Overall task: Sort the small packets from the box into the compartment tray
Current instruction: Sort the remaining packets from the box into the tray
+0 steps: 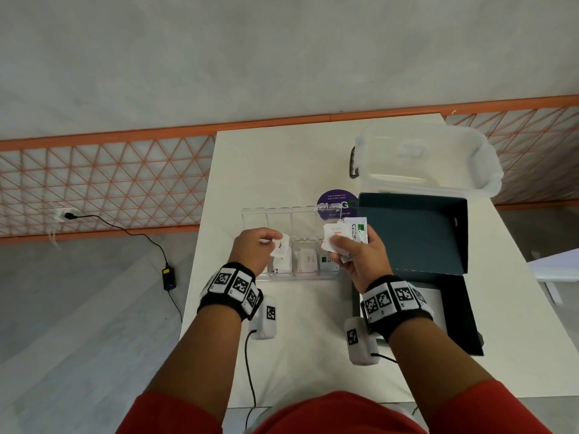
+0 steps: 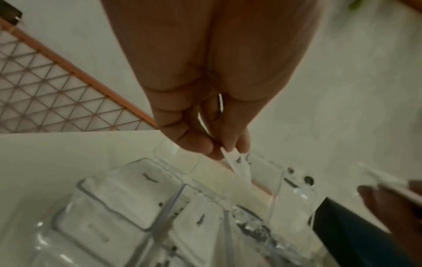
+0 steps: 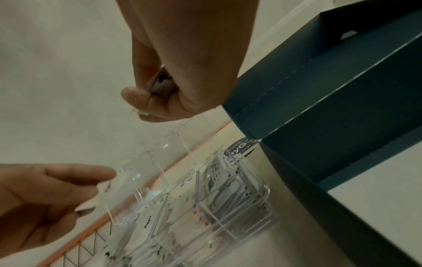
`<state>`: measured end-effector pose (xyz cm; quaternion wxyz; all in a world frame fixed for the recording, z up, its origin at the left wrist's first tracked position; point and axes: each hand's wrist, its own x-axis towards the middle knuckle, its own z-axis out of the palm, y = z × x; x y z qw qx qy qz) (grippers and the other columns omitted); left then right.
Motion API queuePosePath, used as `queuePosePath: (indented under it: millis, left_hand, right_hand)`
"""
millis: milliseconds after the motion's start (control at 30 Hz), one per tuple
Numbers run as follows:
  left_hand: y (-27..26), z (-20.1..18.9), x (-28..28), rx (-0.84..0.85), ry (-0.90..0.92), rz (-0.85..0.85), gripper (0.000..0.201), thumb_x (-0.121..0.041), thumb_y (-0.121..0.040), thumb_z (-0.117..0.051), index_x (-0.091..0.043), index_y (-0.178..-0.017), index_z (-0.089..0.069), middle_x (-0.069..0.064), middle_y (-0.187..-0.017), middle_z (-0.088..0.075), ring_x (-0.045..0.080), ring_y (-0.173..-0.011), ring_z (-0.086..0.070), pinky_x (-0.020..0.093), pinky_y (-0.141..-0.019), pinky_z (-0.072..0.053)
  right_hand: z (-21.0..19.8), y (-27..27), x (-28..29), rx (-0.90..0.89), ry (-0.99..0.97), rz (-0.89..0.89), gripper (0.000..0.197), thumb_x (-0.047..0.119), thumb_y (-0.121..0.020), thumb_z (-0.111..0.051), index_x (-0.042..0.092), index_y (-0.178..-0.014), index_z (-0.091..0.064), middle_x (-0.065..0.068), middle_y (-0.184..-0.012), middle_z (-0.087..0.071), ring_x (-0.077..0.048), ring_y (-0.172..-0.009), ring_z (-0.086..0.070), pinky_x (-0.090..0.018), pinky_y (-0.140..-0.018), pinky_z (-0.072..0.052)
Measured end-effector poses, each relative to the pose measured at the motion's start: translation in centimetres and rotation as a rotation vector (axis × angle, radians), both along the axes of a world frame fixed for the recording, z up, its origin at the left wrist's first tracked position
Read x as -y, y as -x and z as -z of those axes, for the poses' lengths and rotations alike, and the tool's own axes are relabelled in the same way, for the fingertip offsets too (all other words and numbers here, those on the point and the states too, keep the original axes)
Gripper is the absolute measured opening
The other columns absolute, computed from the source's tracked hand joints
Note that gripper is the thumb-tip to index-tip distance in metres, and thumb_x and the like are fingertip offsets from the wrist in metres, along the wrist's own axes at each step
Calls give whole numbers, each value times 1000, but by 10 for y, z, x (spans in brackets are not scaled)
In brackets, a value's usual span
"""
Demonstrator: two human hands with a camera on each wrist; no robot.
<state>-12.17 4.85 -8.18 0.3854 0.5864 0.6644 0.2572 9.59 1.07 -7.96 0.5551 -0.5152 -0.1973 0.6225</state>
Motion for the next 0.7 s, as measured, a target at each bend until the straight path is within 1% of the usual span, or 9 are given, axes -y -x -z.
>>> queuePosePath:
  millis: [67, 133, 167, 233, 333, 367, 467, 567, 700]
  left_hand:
    - [2, 8, -4, -113, 18, -7, 31, -1, -87, -57, -26, -96, -73, -6, -102, -68, 6, -82, -59, 5, -69, -39]
    - [0, 17, -5, -183, 44, 32, 31, -1, -86, -58, -21, -106, -72, -3, -109, -68, 7, -85, -58, 11, -75, -41]
    - [-1, 20, -5, -204, 60, 57, 32, -1, -86, -59, -21, -109, -70, -1, -112, -67, 9, -87, -59, 13, -74, -42]
    - [-5, 26, -5, -232, 70, 93, 31, -1, -85, -60, -18, -109, -70, 2, -115, -66, 15, -92, -62, 16, -74, -46]
    - [-10, 34, -4, -354, 50, 181, 26, -2, -87, -58, -14, -107, -70, 5, -119, -61, 22, -109, -58, 28, -90, -48]
    - [-12, 37, -3, -411, 44, 219, 26, -4, -88, -58, -13, -110, -69, 5, -122, -57, 22, -112, -56, 28, -93, -46]
    - [-13, 43, 2, -509, 20, 267, 28, -11, -91, -55, -16, -117, -65, 2, -126, -48, 19, -110, -55, 26, -91, -44]
    - [-14, 45, 3, -599, -5, 314, 32, -17, -92, -54, -19, -122, -63, 0, -128, -46, 19, -109, -54, 28, -91, -45]
    - [-18, 38, 3, -562, 19, 275, 31, -18, -90, -55, -18, -120, -63, -1, -127, -46, 20, -103, -57, 31, -89, -47]
  right_hand:
    - [1, -1, 0, -3, 0, -3, 34, -8, -82, -70, 14, -107, -63, -4, -91, -76, -22, -77, -73, -26, -55, -56]
    - [2, -2, -1, -9, -1, -2, 33, -7, -83, -71, 14, -106, -63, -3, -90, -76, -21, -77, -74, -26, -55, -56]
    - [2, -2, -1, -11, 0, 1, 33, -7, -83, -71, 14, -107, -63, -3, -91, -76, -22, -77, -74, -25, -55, -56]
    - [2, -3, -2, -14, 4, 7, 33, -7, -83, -71, 14, -107, -63, -4, -93, -76, -23, -79, -74, -25, -55, -56]
    - [2, -4, -3, -22, 3, 7, 34, -7, -82, -72, 13, -109, -63, -7, -96, -76, -25, -80, -74, -25, -54, -56]
    - [1, -4, -3, -22, 5, 5, 36, -7, -82, -71, 13, -110, -62, -8, -98, -75, -26, -82, -74, -26, -54, -56]
    - [1, -3, -3, -28, 4, -16, 38, -9, -83, -70, 11, -114, -62, -10, -101, -74, -29, -87, -73, -27, -56, -56]
    - [1, -1, 0, -46, 14, -53, 36, -11, -85, -66, 10, -114, -63, -10, -100, -73, -32, -92, -70, -29, -56, -57]
    - [1, -1, 2, -111, 46, -100, 36, -12, -89, -56, 8, -118, -61, -17, -104, -70, -36, -94, -70, -31, -55, -57]
